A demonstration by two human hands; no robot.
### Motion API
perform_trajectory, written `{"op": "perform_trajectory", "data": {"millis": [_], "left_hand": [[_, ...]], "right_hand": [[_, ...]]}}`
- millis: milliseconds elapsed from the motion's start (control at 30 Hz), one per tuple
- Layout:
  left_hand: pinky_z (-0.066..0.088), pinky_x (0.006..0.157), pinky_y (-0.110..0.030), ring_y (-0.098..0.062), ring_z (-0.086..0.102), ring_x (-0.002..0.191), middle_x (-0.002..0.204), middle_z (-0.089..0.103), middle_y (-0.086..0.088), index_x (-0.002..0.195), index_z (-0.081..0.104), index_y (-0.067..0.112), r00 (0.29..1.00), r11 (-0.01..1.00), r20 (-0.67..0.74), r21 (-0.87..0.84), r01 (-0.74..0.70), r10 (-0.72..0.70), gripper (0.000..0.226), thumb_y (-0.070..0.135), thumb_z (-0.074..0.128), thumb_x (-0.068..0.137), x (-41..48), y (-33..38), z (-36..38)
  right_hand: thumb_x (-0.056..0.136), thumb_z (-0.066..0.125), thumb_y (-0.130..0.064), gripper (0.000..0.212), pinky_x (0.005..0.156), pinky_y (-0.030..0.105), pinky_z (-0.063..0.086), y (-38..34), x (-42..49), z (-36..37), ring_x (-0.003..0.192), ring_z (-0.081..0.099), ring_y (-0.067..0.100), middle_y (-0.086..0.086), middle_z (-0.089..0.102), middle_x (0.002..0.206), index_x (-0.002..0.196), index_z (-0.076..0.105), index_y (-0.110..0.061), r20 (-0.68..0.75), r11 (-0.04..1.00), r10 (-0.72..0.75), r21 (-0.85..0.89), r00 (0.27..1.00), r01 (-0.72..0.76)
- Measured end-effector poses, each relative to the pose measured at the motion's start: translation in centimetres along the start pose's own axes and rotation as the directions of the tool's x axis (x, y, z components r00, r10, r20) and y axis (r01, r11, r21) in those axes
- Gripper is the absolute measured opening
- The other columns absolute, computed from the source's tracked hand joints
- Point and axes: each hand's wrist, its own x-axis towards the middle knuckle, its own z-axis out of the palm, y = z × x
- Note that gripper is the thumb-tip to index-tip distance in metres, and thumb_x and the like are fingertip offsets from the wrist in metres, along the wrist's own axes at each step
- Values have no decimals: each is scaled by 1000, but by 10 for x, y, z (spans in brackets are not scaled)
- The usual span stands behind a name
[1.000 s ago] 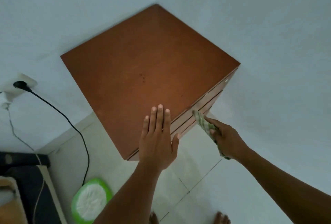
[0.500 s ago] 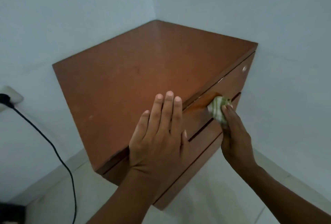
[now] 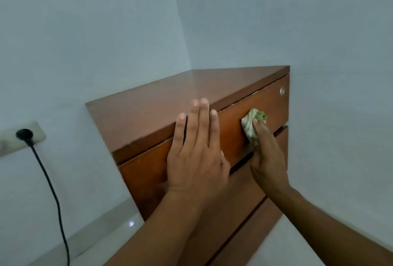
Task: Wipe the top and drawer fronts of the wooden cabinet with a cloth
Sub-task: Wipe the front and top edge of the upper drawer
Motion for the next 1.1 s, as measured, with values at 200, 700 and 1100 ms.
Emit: {"op": "perform_trajectory", "data": {"millis": [200,700,1100], "left_hand": [[3,124,-49,-34,5,154,166,8,-21,158,11,-2,996,998,63,3,-56,56,90,40,50,89,-11,-2,-4],[32,100,-48,-37,36,124,137,35,-19,146,25,-1,959,978,191,53,202,-208,73,48,42,93,26,41,-42],[34,92,-44,-30,37,108,121,37,-16,133,36,4,942,960,191,3,280,-276,61,41,51,86,39,45,-43]], "right_hand": [[105,45,-11,52,115,39,34,-16,9,-11,147,36,23,5,36,161,155,33,-19,62,1000,9,-19,998,-8],[101,50,0,56,115,30,32,-18,18,-24,142,36,12,7,43,156,154,38,-15,72,1000,-26,2,997,26],[105,45,-13,50,113,26,30,-24,23,-29,141,32,10,8,41,157,155,36,-15,79,998,4,61,997,-9]]}}
